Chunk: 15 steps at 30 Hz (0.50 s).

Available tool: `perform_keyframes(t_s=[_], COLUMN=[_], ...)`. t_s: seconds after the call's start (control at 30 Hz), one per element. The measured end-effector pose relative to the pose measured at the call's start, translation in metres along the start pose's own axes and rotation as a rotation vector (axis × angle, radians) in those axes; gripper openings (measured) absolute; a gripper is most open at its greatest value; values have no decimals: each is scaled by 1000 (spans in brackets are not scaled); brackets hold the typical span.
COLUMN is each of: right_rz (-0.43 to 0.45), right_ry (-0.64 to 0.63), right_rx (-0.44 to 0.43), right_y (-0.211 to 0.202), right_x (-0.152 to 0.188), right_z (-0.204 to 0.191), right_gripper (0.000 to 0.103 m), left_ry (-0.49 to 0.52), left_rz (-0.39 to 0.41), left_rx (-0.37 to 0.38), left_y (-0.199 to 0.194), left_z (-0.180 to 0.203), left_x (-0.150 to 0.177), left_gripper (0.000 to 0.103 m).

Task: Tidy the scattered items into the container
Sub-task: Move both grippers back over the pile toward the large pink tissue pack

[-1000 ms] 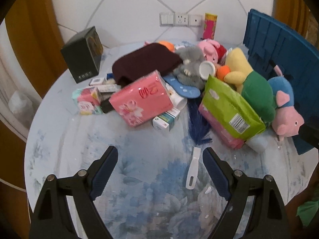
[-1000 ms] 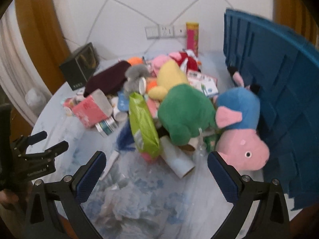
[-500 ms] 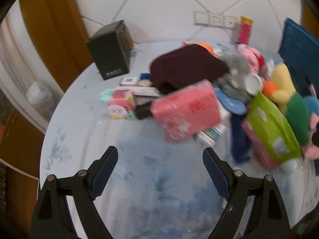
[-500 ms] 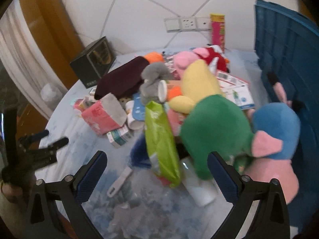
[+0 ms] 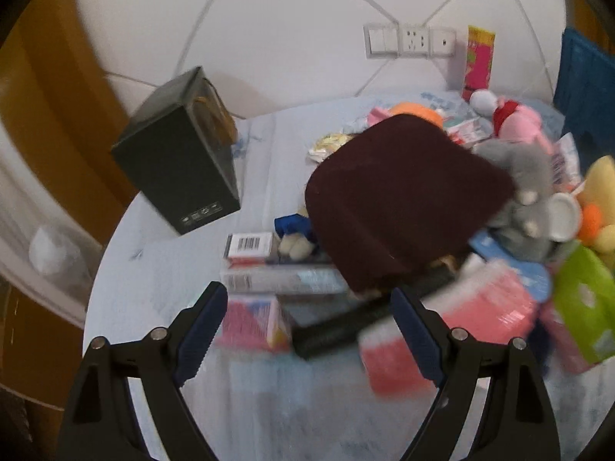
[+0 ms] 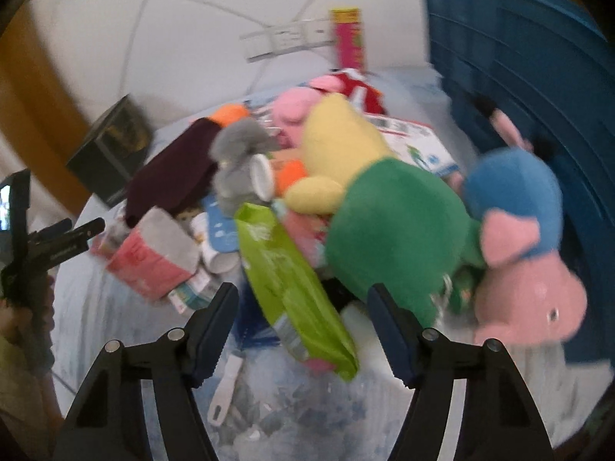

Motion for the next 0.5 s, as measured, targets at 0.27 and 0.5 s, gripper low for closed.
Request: perform_keyframes(t_s=[0.27,0.5], right_rz=[-8,-12], right_ry=[112,45], right_rx=[60,10], right_y=[-5,-7], right_x=[30,29], right_z=[14,-4], right_gripper=[71,78], left_ry=[71,43], left_rz=[-70,-80], left_rx=[193,264], left_y=[-6,-60], left_z=[42,59], left_x=[52,100], left_gripper=[88,87])
Point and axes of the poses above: each gripper's, at about its wrist camera, not at the fingertips, and y roughly the way its jaws point, z to its right, x to its underside, the point moved 8 cm from there along y, roughly the way its jaws point, and after that the axes turned 5 degrees about -x, right-handed, at the moved point
